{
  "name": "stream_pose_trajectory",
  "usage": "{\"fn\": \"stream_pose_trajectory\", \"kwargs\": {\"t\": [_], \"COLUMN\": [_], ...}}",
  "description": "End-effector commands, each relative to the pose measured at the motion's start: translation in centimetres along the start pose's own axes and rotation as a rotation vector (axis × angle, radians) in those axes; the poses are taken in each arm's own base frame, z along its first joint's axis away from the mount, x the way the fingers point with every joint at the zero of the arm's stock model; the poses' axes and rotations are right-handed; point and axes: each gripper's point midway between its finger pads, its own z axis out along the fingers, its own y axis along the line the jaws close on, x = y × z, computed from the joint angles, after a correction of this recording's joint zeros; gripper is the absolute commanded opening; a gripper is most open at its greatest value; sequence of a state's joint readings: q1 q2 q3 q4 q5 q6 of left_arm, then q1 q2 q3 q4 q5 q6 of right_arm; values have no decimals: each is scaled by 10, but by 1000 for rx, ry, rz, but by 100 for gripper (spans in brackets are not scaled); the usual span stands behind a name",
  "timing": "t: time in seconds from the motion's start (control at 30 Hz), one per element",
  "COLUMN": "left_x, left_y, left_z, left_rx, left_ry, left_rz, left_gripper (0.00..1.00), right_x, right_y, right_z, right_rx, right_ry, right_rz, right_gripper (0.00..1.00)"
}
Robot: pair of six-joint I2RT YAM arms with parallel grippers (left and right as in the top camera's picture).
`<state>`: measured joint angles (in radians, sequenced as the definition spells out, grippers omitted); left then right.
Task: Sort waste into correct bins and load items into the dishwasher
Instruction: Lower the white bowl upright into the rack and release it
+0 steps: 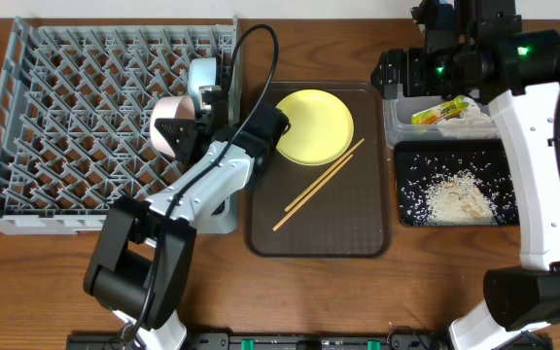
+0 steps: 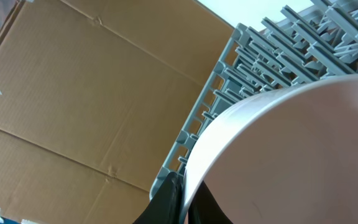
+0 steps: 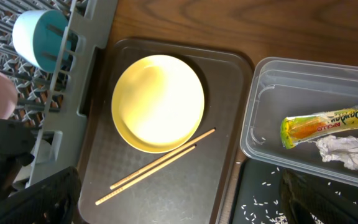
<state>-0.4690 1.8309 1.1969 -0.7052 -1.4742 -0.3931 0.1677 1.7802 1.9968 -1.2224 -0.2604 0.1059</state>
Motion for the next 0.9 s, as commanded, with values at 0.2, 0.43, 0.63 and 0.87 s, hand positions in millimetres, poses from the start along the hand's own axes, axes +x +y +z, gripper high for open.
{"fn": "stream_pose_trajectory", "kwargs": {"t": [0.2,0.43,0.63,0.87], "left_x": [0,5,-11,-10], "left_y": [-20,-29,0,-1], "left_z": [-18,-18,-18,-17], "left_rx": [118,118,-54,-53], "left_ry": [5,5,-88,-86], "left_rz": [-49,-31,-21,-51], "left_gripper": [7,7,7,7], "right_x": [1,1,1,1], "right_y": [3,3,3,3], "right_z": [3,3,3,3], "right_rx": [-3,-3,-3,-3], "right_ry": [6,6,6,6], "right_rz": [-5,-5,-5,-5], "right_gripper": [99,99,99,99]}}
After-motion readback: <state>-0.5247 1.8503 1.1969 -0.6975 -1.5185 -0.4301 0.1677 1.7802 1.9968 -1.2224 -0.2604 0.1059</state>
